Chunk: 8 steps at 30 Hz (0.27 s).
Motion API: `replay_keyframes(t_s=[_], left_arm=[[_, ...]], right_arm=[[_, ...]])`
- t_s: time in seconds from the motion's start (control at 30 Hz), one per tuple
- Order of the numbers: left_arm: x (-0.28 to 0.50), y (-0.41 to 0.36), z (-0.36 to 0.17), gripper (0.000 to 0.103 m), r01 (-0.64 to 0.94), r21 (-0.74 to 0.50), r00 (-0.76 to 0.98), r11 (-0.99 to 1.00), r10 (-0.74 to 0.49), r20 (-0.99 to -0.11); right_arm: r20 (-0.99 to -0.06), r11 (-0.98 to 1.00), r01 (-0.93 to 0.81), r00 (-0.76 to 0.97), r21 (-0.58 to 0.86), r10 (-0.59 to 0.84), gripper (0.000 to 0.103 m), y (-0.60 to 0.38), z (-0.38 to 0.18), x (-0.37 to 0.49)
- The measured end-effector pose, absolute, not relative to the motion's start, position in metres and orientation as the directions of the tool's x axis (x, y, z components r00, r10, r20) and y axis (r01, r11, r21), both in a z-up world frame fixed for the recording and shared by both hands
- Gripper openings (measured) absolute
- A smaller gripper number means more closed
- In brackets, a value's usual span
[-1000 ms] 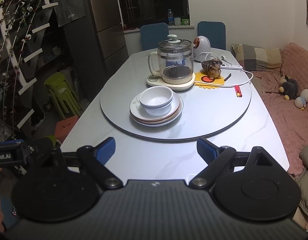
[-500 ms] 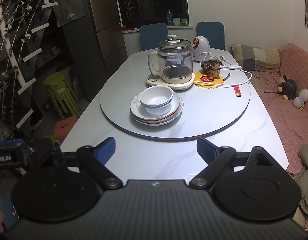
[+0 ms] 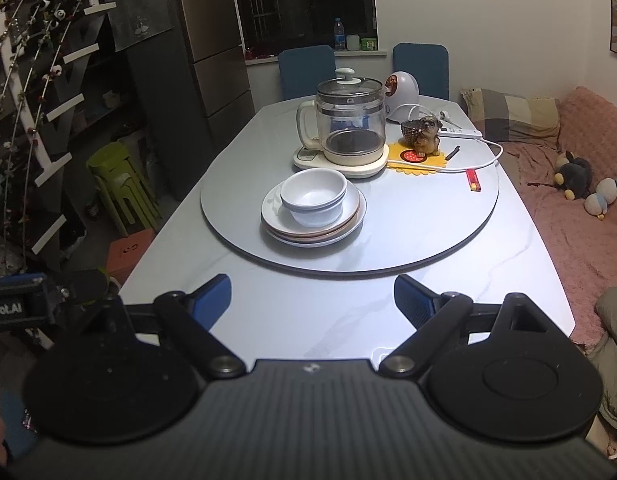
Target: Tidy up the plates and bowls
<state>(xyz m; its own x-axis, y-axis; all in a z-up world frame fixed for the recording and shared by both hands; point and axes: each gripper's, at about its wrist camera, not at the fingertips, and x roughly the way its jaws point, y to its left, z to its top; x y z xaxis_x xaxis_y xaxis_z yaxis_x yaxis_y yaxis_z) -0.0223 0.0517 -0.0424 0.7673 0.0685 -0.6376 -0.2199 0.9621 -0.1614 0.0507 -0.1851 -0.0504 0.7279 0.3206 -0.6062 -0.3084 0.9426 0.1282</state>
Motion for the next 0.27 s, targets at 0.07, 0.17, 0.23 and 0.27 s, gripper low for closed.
replay_keyframes(t_s=[0.07,0.17,0.23,0.27], left_arm=[[-0.0233,0.0524,-0.0419,0.1,-0.221,-0.166,0.77,0.961,0.067,-0.635],[-0.0263,0.0526,-0.0404,0.1,-0.224,-0.173,0.777,0.959,0.068,-0.625],[-0.0279,0.0523,-0.0405,0.1,-0.222,-0.174,0.776,0.96,0.066,-0.627],[-0.0284,0.0526,-0.0399,0.1,-0.221,-0.175,0.776,0.96,0.064,-0.627]], right_arm=[[-0.608,0.941,-0.313,0.725,0.127,0.323,0.09,-0.1846,-0.0497,0.0506],[-0.607,0.939,-0.321,0.724,0.125,0.328,0.09,-0.1839,-0.0488,0.05],[-0.608,0.939,-0.323,0.723,0.122,0.328,0.09,-0.184,-0.0486,0.0494],[-0.607,0.939,-0.321,0.724,0.124,0.328,0.09,-0.1847,-0.0485,0.0492]])
